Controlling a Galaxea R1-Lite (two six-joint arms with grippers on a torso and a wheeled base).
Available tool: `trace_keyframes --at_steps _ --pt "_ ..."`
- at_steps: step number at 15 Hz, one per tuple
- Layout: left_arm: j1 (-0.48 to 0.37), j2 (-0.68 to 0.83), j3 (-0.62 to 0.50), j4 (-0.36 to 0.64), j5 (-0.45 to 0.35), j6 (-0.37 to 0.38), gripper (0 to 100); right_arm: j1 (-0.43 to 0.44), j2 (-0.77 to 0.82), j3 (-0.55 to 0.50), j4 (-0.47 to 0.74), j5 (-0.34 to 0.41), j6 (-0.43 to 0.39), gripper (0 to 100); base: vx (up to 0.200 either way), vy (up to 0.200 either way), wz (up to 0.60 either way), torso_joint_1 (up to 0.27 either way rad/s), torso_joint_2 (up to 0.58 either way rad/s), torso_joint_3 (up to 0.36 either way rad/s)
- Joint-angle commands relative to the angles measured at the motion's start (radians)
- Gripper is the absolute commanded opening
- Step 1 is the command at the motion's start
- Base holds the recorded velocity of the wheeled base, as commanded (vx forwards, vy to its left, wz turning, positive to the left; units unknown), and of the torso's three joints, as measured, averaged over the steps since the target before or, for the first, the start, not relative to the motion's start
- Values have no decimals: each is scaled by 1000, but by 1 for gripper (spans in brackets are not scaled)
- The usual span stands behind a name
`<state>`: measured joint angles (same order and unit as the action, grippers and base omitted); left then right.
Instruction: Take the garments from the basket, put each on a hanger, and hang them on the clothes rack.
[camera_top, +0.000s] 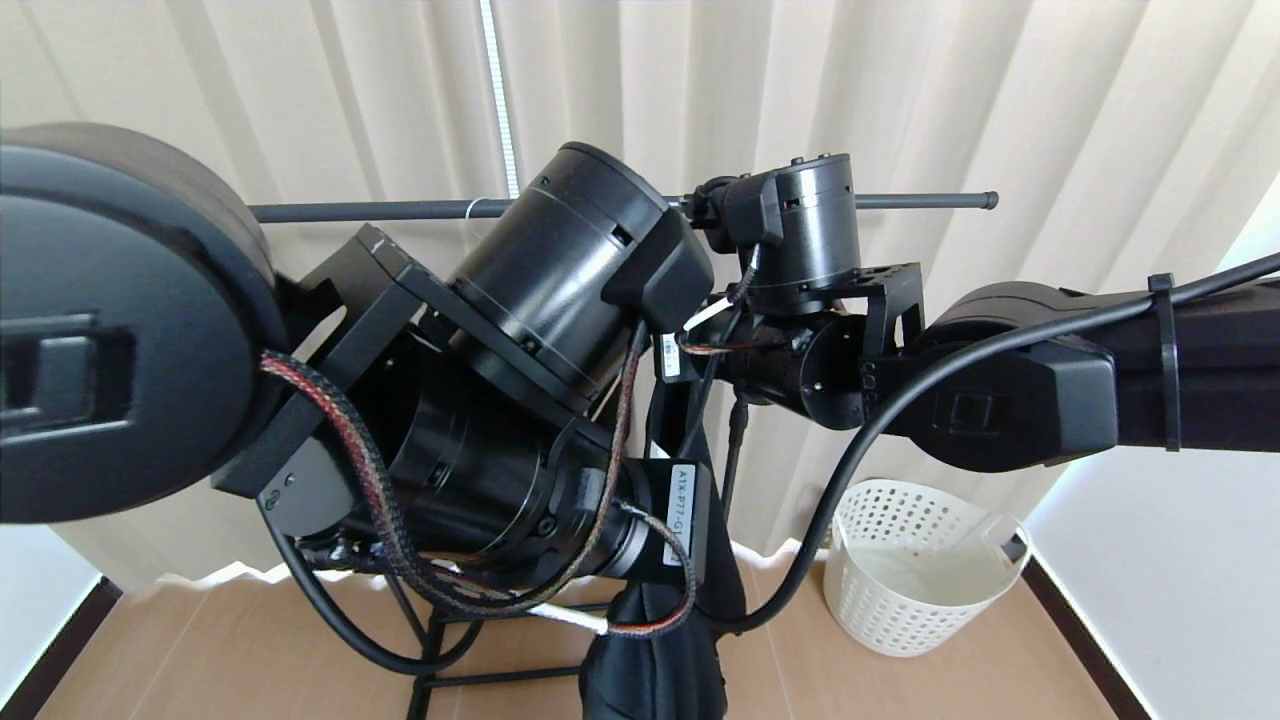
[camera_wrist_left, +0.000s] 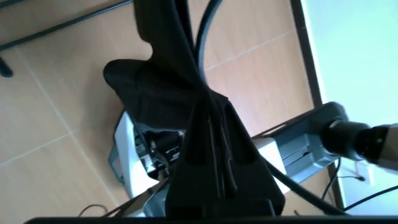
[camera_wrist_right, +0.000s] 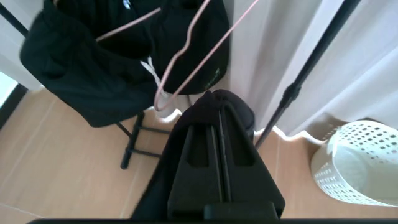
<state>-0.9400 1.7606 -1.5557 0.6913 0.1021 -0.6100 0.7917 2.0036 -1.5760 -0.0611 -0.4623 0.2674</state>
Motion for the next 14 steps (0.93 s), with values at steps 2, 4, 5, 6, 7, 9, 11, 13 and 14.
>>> trace_keyframes --at_steps 2,4,5,6,7,9,11,13,14 --pt "-3 30 -18 -22 1 -5 0 15 12 -15 1 1 6 0 0 0 0 0 0 0" --pt "-2 30 -15 -21 5 -4 0 11 7 -6 4 1 16 0 0 0 0 0 0 0" --pt "3 28 -10 -18 8 -4 0 -3 3 1 6 1 19 0 0 0 0 0 0 0" --pt "12 20 -3 -15 11 -4 0 -34 -3 19 4 1 19 0 0 0 0 0 0 0" --pt "40 -6 25 -15 13 -2 0 -72 -31 59 3 5 21 0 0 0 0 0 0 0" --pt "92 -30 42 -16 14 4 0 -129 -83 139 -3 10 26 0 0 0 0 0 0 0" --pt "153 -27 37 -21 25 26 0 -170 -134 208 -3 11 35 0 0 0 0 0 0 0" --pt "181 8 14 -45 60 59 0 -177 -212 329 -5 4 61 0 0 0 0 0 0 0" --pt "182 42 -12 -53 77 61 0 -177 -255 390 -5 7 62 0 0 0 0 0 0 0"
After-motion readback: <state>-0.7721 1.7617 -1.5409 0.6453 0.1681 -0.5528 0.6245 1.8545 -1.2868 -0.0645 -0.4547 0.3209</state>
